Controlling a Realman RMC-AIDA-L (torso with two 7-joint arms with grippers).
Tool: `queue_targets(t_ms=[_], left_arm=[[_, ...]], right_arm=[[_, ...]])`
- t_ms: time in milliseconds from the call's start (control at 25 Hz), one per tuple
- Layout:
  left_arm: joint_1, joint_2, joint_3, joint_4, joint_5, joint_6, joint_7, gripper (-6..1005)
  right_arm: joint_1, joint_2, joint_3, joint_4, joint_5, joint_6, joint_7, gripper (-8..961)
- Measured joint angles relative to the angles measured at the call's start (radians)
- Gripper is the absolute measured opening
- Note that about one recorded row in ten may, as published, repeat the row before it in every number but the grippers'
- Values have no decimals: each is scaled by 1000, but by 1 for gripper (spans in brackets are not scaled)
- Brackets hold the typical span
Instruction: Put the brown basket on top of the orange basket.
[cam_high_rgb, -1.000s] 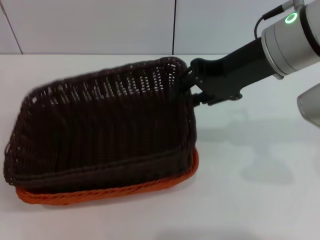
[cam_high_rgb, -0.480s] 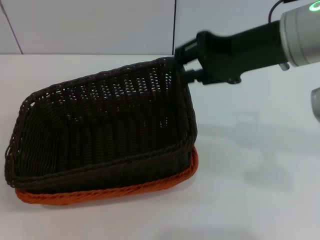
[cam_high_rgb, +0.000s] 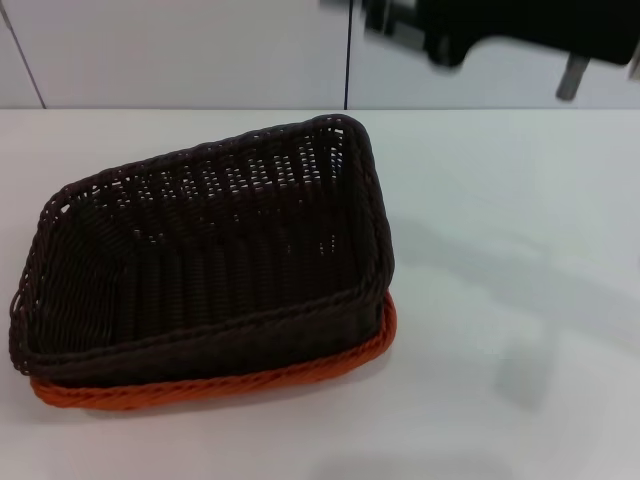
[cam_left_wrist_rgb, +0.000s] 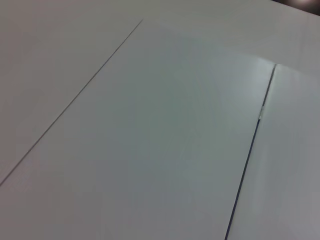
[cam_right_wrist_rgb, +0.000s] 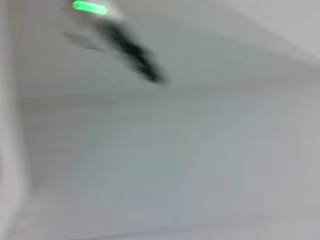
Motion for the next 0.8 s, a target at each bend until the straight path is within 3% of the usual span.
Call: queue_targets(t_ms=[160,360,560,800], left_arm=[[15,0,4,-9,9,-13,4,512],[23,0,15,-9,14,-23,5,512],[27,0,17,-10,14,-29,-1,512],[21,0,54,0,14,-14,20,512]], right_arm=[[-134,1,-115,14,293,-256,-7,427],[-209,0,-134,67,603,-414,-8,427],[-213,-1,-84,179,819,-457,-10,427],[-149,-3,13,429,1061,-436,-36,427]])
